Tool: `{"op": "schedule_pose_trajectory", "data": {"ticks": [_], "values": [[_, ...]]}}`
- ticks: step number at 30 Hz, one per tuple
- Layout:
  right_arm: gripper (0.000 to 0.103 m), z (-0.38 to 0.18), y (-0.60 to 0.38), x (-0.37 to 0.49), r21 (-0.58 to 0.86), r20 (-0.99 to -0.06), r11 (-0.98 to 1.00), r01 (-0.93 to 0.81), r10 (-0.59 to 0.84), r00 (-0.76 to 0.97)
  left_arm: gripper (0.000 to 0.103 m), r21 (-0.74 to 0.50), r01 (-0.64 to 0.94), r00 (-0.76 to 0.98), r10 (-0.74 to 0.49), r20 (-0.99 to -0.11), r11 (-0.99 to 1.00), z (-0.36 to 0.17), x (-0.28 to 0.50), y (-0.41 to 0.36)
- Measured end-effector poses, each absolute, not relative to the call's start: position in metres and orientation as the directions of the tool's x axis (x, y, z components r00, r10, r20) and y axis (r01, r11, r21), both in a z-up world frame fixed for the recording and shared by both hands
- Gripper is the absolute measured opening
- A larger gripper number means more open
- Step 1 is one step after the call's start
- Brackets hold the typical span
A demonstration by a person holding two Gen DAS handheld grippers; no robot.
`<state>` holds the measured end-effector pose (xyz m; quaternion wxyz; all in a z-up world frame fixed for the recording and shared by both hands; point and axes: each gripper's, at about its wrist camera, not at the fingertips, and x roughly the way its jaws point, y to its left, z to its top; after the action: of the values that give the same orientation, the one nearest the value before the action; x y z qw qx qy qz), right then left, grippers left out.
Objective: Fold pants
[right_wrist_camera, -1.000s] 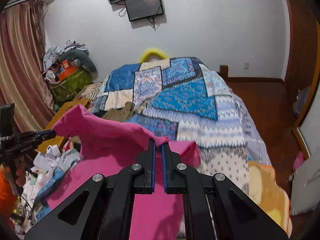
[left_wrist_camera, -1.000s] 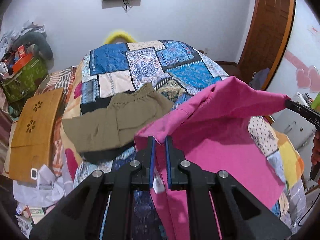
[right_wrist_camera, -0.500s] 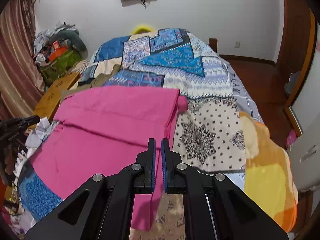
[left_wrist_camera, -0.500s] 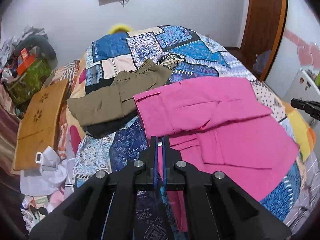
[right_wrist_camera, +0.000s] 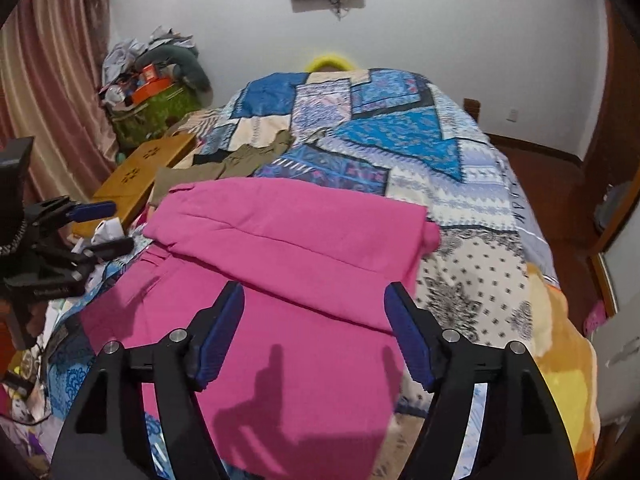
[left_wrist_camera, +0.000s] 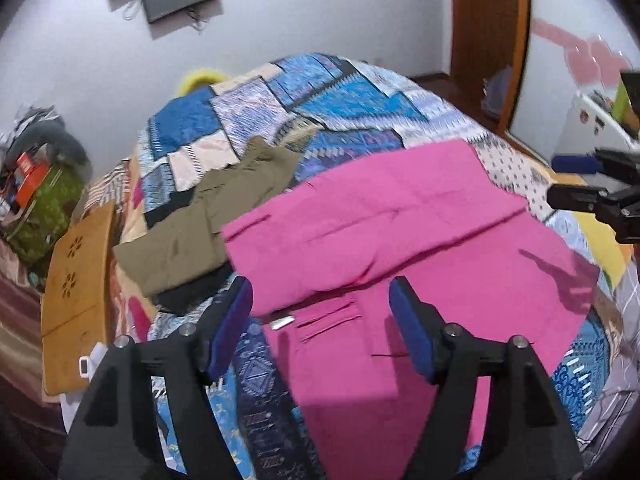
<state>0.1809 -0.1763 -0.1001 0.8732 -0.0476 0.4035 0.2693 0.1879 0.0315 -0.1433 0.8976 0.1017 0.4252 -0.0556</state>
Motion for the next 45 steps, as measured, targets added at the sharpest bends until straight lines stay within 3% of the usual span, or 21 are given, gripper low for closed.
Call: {"op": "schedule_pose_trajectory", "data": {"ticks": [8,17,20,22,24,28,31,33,35,45], "values": [[0.069,-0.123,-0.151,0.198,0.155,-0.775,0.820,-0.552,0.447,0.447,0.070,0.165,0.236,0.550,0.008,-0.835,0.958,-0.178,0.222,0.006],[0.068,-0.140,-0.114,0.215,0.114,-0.818,0.744,-0.658,0.446,0.363,0.070,0.078,0.219,0.545,-0.056,-0.837,0.973,-0.168,0.254,0.014],[0.046,-0.146,-0.103,0.222,0.094,-0.832,0.732,-0.675,0.430,0.351,0.070,0.053,0.219,0.551,-0.078,-0.831,0.974,-0.163,0.259,0.017],[0.037,-0.147,-0.099,0.227,0.085,-0.830,0.729,-0.679,0.429,0.356,0.070,0.042,0.224,0.554,-0.092,-0.828,0.974,-0.161,0.260,0.017],[0.019,-0.144,-0.097,0.230,0.075,-0.821,0.728,-0.682,0.433,0.372,0.070,0.033,0.237,0.555,-0.107,-0.825,0.971,-0.161,0.260,0.016],[0.010,-0.138,-0.098,0.236,0.090,-0.800,0.734,-0.673,0.456,0.390,0.069,0.079,0.266,0.543,-0.082,-0.836,0.961,-0.173,0.260,0.008],[0.009,-0.133,-0.100,0.236,0.085,-0.779,0.735,-0.673,0.470,0.415,0.055,0.110,0.261,0.534,-0.049,-0.844,0.959,-0.184,0.262,0.007],[0.008,-0.130,-0.101,0.235,0.090,-0.769,0.730,-0.678,0.483,0.418,0.031,0.155,0.223,0.562,0.003,-0.827,0.962,-0.185,0.263,0.009],[0.008,-0.129,-0.102,0.233,0.095,-0.765,0.727,-0.680,0.490,0.417,0.020,0.188,0.182,0.594,0.045,-0.804,0.965,-0.181,0.264,0.010],[0.006,-0.096,-0.123,0.213,0.105,-0.712,0.742,-0.662,0.521,0.470,0.011,0.172,0.197,0.677,-0.007,-0.736,0.965,-0.126,0.234,-0.003]]}}
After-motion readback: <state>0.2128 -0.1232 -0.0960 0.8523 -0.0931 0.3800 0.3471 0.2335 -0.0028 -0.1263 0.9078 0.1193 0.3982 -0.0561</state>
